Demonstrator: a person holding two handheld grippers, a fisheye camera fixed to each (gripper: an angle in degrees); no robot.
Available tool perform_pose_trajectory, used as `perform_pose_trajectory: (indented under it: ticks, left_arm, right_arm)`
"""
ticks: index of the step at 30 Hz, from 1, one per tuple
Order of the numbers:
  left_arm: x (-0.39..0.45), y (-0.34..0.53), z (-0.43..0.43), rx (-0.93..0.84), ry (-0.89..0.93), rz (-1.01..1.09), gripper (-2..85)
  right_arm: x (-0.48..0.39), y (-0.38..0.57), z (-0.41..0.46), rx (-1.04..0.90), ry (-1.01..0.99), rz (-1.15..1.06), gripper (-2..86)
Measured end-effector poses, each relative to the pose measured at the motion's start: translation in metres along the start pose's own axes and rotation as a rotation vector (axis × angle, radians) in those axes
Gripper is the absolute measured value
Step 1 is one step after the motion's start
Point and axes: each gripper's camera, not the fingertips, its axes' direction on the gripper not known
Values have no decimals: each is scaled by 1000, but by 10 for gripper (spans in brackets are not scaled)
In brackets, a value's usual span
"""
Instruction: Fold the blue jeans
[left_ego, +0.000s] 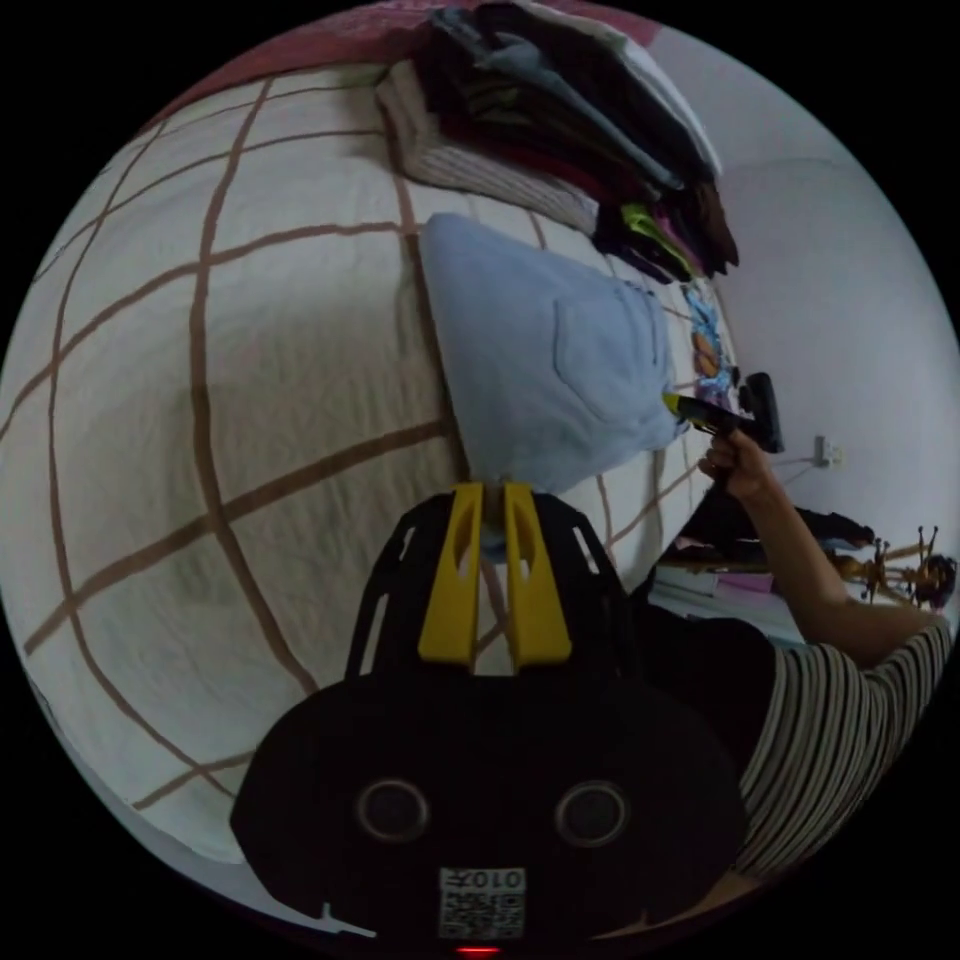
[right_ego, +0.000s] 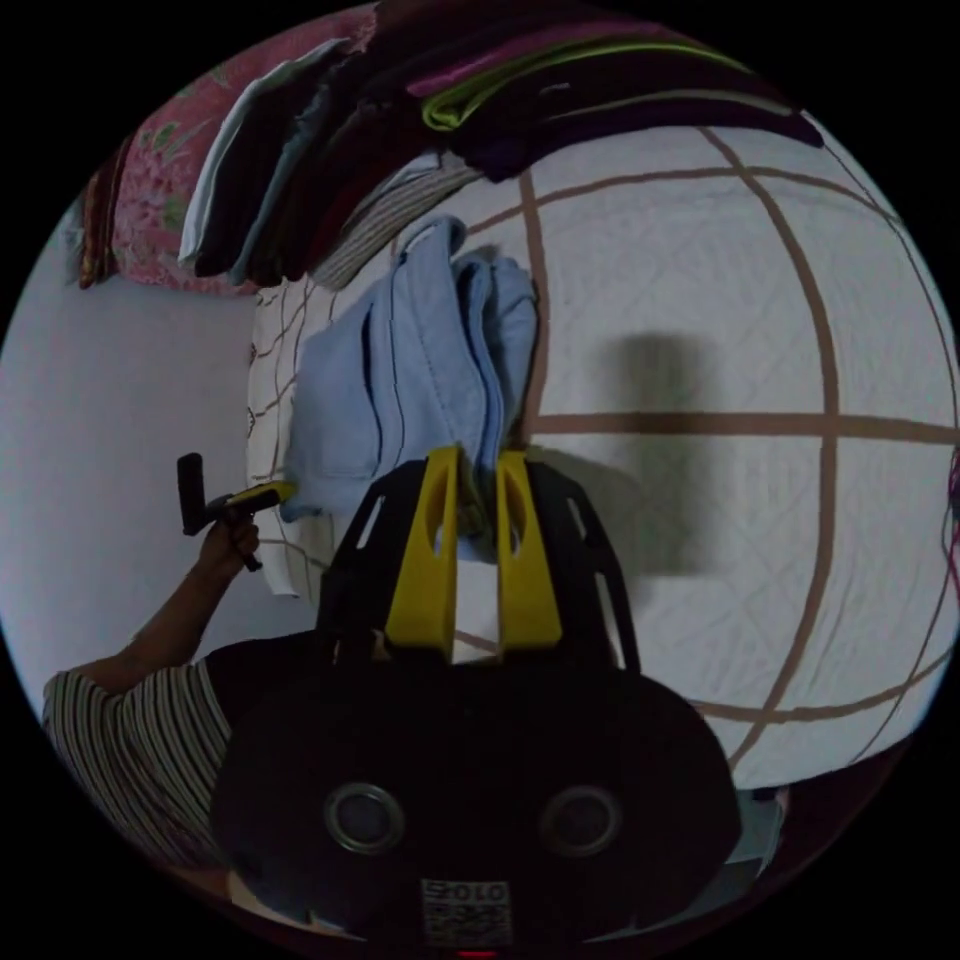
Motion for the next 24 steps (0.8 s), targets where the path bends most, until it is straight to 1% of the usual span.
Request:
perform_pose_trajectory:
  ticks: [3, 5, 10, 14, 16, 18, 22, 24]
  left_arm:
    - [9, 0, -28, 39, 12, 67, 29]
    - [17, 0, -44, 65, 15, 102, 25]
    - [35, 7, -72, 66, -6, 182, 18]
    - [50, 41, -89, 15, 20, 241, 15]
    - [54, 63, -85, -15, 38, 241, 13]
    - [52, 93, -62, -72, 36, 217, 13]
    - [37, 128, -5, -122, -50, 173, 18]
    - [20, 144, 24, -124, -73, 109, 29]
  right_arm:
    - [-21, -9, -11, -31, 66, -63, 63]
    - [-42, -15, -13, -68, 153, -140, 65]
    - [-48, -20, -27, -93, 79, -161, 66]
    - [-58, 5, -40, -161, 59, -208, 64]
    - [-56, 24, -38, -182, 46, -203, 62]
    - [-49, 42, -29, -197, 39, -186, 59]
    - [-17, 70, 9, -132, 14, -102, 56]
    - [-11, 75, 19, -97, 56, -97, 56]
